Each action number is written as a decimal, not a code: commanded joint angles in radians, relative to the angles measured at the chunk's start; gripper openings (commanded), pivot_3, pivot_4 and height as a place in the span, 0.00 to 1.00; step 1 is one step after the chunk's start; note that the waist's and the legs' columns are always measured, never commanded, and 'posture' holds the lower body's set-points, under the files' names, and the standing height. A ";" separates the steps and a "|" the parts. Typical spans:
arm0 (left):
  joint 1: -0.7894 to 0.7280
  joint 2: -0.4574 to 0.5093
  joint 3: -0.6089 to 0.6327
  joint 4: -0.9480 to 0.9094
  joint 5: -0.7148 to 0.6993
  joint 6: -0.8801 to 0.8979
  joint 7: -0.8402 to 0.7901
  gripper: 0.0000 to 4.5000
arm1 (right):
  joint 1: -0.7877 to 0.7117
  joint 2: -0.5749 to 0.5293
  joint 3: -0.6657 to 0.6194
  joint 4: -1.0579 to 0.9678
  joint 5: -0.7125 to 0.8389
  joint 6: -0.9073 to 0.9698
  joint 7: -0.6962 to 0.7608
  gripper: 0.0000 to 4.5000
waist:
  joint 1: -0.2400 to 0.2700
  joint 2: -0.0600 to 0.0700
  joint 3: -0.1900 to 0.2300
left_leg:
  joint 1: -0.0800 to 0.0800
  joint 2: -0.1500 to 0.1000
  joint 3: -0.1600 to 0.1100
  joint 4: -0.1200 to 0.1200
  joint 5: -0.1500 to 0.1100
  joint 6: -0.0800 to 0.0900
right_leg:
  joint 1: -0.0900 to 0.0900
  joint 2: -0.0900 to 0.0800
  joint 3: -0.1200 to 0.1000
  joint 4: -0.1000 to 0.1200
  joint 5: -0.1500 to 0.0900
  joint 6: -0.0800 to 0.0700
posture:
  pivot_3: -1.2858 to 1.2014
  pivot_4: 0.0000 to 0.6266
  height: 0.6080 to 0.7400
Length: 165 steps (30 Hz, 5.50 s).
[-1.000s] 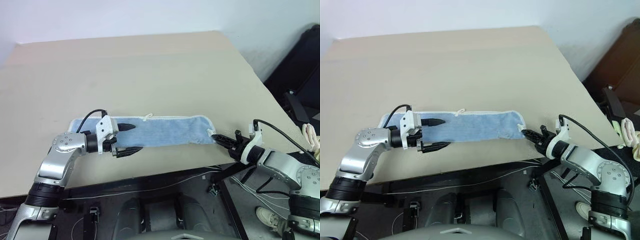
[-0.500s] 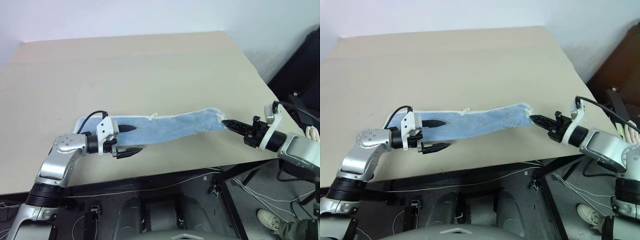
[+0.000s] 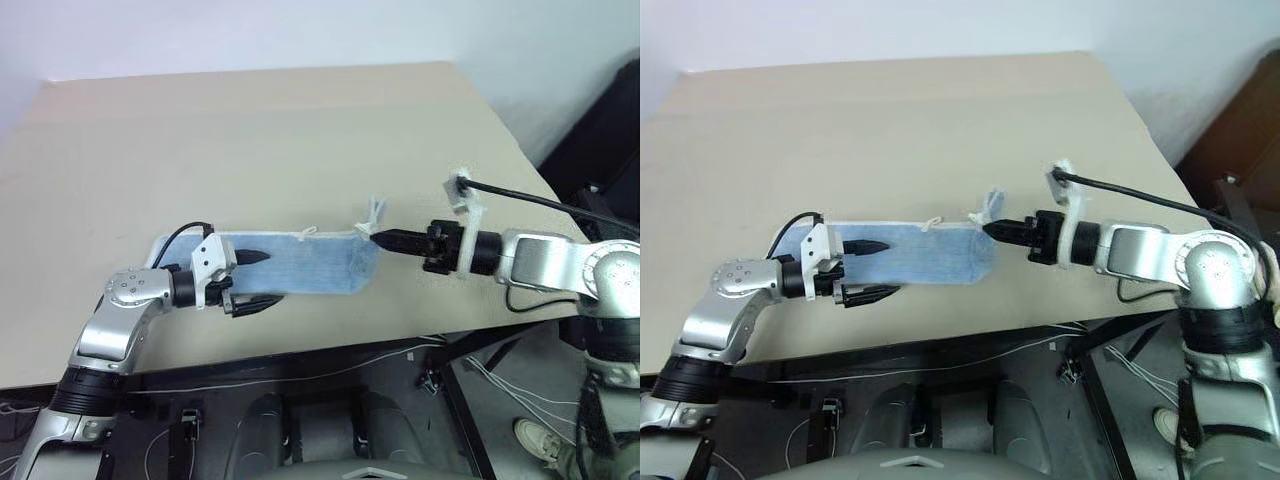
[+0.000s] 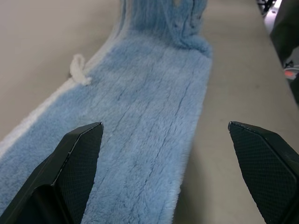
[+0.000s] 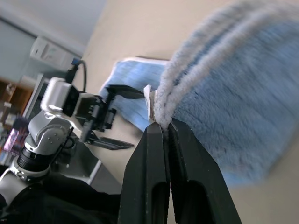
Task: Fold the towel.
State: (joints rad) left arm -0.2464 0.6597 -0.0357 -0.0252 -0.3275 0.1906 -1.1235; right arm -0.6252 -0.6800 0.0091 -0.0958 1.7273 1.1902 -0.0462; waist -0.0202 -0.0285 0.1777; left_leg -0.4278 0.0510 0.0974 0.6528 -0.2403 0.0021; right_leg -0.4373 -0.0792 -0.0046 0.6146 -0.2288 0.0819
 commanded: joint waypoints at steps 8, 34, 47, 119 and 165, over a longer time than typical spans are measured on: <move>0.035 0.030 0.045 -0.079 -0.013 0.019 0.038 1.00 | -0.147 0.207 0.146 0.050 -0.222 0.079 0.160 0.03 | 0.005 0.000 0.000 | -0.006 -0.002 0.001 0.000 -0.001 0.001 | -0.005 -0.002 -0.001 0.000 0.000 0.001 | 0.52 0.24 1.00; -0.091 0.130 0.204 -0.014 -0.176 0.119 -0.027 1.00 | -0.039 0.341 0.032 -0.046 -0.585 0.054 0.380 0.83 | 0.003 0.000 0.000 | -0.007 -0.001 0.004 -0.001 -0.001 0.001 | -0.006 -0.001 -0.003 0.001 0.002 0.004 | 0.52 0.24 1.00; -0.166 -0.062 0.099 -0.144 -0.341 0.322 0.020 0.71 | 0.186 0.305 0.058 -0.185 -0.952 -0.356 0.487 0.28 | -0.001 0.000 0.000 | -0.005 -0.002 0.001 0.005 0.000 0.001 | -0.003 0.004 -0.003 0.005 0.006 0.010 | 0.52 0.24 1.00; 0.480 0.046 0.844 -0.390 -0.626 0.787 0.488 1.00 | -0.023 0.229 0.182 0.009 -1.327 -0.631 1.008 0.99 | -0.024 0.004 -0.004 | -0.012 -0.001 -0.003 0.002 -0.002 -0.004 | -0.010 -0.007 -0.004 -0.002 0.006 0.000 | 0.52 0.24 1.00; 0.158 -0.018 0.763 -0.001 -1.055 0.966 1.050 0.01 | 0.030 0.161 0.185 -0.017 -1.413 -0.682 0.964 1.00 | -0.022 0.004 -0.004 | -0.002 -0.002 -0.002 -0.006 0.000 -0.008 | -0.005 -0.008 -0.002 -0.001 0.005 -0.003 | 0.52 0.24 1.00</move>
State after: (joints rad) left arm -0.0863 0.6202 0.7193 0.0105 -1.3566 1.1631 -0.0393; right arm -0.5930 -0.5148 0.2192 -0.0857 0.3166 0.5242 0.9186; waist -0.0424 -0.0249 0.1736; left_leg -0.4297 0.0490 0.0958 0.6469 -0.2399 -0.0063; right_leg -0.4423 -0.0869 -0.0070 0.6137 -0.2236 0.0784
